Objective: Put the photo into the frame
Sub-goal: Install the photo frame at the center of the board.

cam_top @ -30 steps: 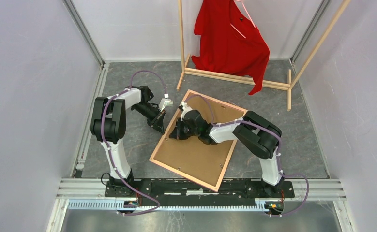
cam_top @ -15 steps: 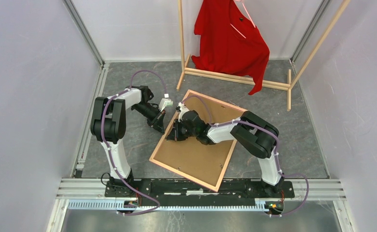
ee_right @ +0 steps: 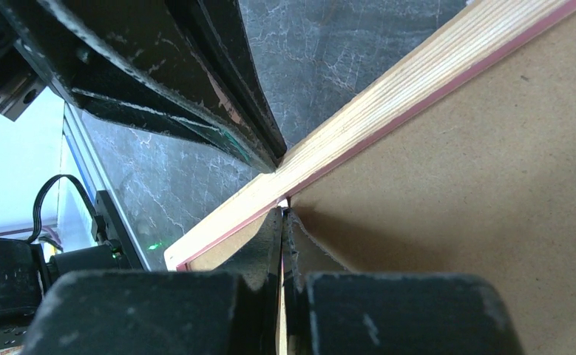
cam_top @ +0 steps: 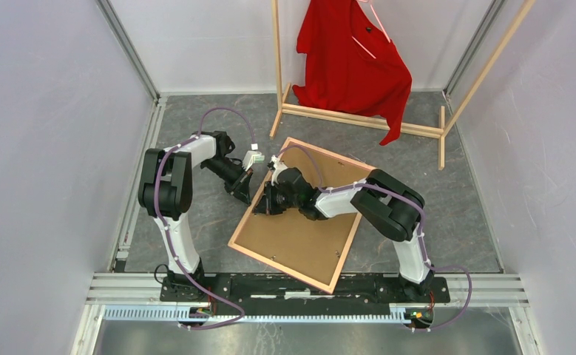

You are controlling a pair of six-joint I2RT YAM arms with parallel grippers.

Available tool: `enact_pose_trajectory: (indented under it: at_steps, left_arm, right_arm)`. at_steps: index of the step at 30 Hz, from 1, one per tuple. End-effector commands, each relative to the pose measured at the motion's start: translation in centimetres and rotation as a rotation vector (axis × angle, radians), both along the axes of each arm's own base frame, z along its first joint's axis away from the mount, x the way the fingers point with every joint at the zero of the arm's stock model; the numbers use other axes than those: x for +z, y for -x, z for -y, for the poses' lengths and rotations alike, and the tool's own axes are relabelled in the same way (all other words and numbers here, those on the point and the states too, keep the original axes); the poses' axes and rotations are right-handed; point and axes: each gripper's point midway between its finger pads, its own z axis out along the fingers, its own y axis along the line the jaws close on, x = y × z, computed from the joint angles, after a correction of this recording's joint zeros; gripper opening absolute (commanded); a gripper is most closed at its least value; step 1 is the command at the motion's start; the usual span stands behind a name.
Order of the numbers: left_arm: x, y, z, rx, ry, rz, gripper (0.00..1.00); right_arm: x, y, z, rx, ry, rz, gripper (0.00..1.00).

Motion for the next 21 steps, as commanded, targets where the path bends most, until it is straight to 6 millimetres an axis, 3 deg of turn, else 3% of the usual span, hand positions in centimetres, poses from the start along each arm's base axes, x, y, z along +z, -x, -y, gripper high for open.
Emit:
enact_pose_trajectory:
  at_steps: [1, 8, 12, 17, 21]
  left_arm:
    - [-0.7, 0.0, -1.1, -0.022, -0.076, 0.032, 0.11]
    - [-0.7, -0.1, -1.1, -0.023, -0.074, 0.035, 0.11]
    - [-0.7, 0.0, -1.1, -0.022, -0.073, 0.034, 0.11]
    - [0.0, -0.6, -1.1, -0.017, -0.075, 0.051, 0.11]
    - [1.4, -2.7, -0.9, 0.035, -0.054, 0.084, 0.11]
  right_arm:
    - [-1.0, 0.5, -0.8, 0.036, 0.009, -0.021, 0.0]
    - [-1.5, 1.1, -0.7, 0.049, 0.004, -0.045, 0.0]
    - [-0.6, 0.1, -0.5, 0.028, -0.003, -0.025, 0.0]
    - [3.4, -3.8, 0.7, -0.026, -0.046, 0.065, 0.0]
    - [7.3, -8.1, 3.8, -0.101, -0.046, 0.165, 0.01]
